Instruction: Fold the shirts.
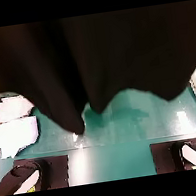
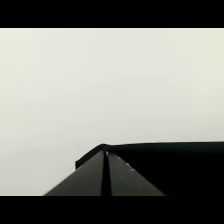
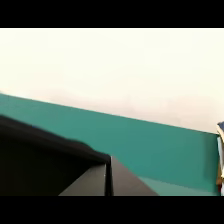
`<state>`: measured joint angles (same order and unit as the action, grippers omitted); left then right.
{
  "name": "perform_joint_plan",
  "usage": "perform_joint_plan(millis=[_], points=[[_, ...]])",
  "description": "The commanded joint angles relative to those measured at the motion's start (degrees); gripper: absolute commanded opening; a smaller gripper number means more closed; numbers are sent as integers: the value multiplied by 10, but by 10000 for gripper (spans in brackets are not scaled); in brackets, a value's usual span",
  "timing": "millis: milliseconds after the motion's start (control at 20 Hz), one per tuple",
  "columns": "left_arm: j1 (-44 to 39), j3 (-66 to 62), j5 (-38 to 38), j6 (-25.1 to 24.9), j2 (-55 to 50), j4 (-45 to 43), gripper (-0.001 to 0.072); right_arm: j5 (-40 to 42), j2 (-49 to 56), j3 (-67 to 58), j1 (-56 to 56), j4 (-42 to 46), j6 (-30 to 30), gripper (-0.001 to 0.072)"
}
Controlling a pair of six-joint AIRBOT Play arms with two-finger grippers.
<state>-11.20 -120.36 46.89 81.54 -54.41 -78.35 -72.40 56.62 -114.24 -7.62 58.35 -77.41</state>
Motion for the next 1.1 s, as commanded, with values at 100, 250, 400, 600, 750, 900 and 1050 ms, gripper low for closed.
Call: perform_joint_plan(millis=[100,250,400,600,750,900,1050], points=[[1,97,68,48,-101,-122,21,-99,146,8,58,3,-23,15],[24,106,164,56,-238,-107,22,-144,282,8,110,4,-27,16],[38,108,200,55,-372,-97,22,-118,398,8,139,23,-27,16],[38,108,93,55,-473,-93,23,-50,501,8,157,42,-28,15],[38,107,24,56,-489,-90,23,-30,530,8,162,42,-27,16],[38,107,38,56,-489,-83,218,-27,539,8,162,41,-28,93],[38,96,108,61,-487,-85,500,-50,538,-10,159,42,-28,465]])
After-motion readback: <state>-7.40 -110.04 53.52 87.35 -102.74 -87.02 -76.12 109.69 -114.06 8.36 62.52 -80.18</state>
